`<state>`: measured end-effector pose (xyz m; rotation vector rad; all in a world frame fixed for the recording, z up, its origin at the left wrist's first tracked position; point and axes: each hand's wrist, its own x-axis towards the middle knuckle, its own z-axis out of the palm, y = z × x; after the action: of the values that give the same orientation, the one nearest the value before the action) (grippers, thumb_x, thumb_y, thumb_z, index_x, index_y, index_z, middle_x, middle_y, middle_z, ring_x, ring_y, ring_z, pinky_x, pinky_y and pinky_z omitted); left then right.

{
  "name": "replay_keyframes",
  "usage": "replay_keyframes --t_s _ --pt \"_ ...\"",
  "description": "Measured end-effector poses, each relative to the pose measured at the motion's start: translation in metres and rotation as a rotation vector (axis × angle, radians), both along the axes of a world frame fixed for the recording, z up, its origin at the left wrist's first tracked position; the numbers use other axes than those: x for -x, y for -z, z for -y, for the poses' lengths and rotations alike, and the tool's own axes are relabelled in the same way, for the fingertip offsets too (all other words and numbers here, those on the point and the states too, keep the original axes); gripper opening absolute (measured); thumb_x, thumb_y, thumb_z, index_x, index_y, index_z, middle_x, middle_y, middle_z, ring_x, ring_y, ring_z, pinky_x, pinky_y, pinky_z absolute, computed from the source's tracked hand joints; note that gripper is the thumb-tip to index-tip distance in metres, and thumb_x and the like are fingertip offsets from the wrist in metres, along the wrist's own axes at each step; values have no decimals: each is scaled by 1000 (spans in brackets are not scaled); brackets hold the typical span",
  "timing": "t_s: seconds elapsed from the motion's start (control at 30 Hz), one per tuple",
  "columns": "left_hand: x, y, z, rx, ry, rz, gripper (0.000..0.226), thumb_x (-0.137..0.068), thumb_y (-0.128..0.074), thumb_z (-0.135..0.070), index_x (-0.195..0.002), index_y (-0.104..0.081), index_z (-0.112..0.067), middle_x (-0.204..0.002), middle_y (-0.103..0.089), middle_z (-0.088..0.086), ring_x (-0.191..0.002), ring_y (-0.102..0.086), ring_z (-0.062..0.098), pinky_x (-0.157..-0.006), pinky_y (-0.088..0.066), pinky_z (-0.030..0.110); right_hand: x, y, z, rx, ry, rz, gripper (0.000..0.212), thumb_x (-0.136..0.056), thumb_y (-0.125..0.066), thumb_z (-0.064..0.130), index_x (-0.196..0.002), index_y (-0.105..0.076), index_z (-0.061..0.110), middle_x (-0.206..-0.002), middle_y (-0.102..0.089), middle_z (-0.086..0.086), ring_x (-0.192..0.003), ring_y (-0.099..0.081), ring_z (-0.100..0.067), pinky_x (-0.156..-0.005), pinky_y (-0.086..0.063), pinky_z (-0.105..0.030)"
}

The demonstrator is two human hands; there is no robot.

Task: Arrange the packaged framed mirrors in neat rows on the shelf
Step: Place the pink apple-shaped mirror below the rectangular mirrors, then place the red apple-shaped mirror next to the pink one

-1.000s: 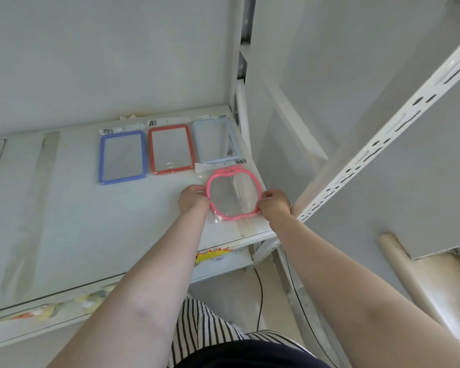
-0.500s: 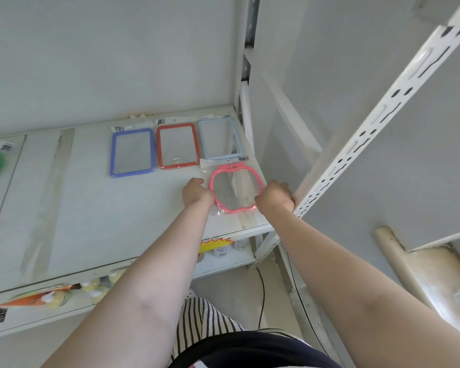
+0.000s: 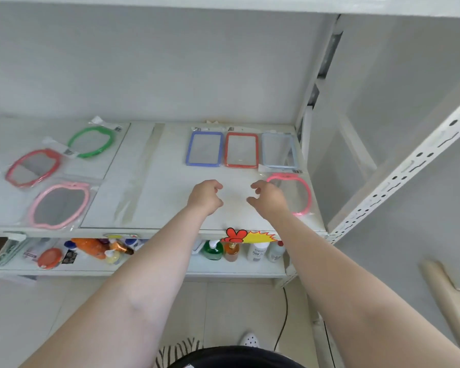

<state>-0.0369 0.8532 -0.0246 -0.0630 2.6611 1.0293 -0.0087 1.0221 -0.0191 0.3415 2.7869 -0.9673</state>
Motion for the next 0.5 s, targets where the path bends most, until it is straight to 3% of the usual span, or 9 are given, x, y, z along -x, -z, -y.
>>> replay_keyframes --t_s 0.33,0.5 --pt "-67 -20 203 123 -145 -59 49 -79 -64 -4 -127 -58 -15 -127 -61 7 -117 -57 24 -94 -43 25 -20 -9 193 27 -262 -52 43 -85 -66 27 -126 -56 22 -124 -62 -2 -111 -59 -19 -92 -45 -30" --pt "-114 -20 316 182 -197 -52 51 -79 -63 -3 -128 -57 -17 -130 -60 6 -118 -57 25 -96 -46 30 -52 -8 303 34 -348 -49 44 -84 -67 24 -127 -57 19 -124 -61 -4 -112 -58 -22 -90 -43 -26"
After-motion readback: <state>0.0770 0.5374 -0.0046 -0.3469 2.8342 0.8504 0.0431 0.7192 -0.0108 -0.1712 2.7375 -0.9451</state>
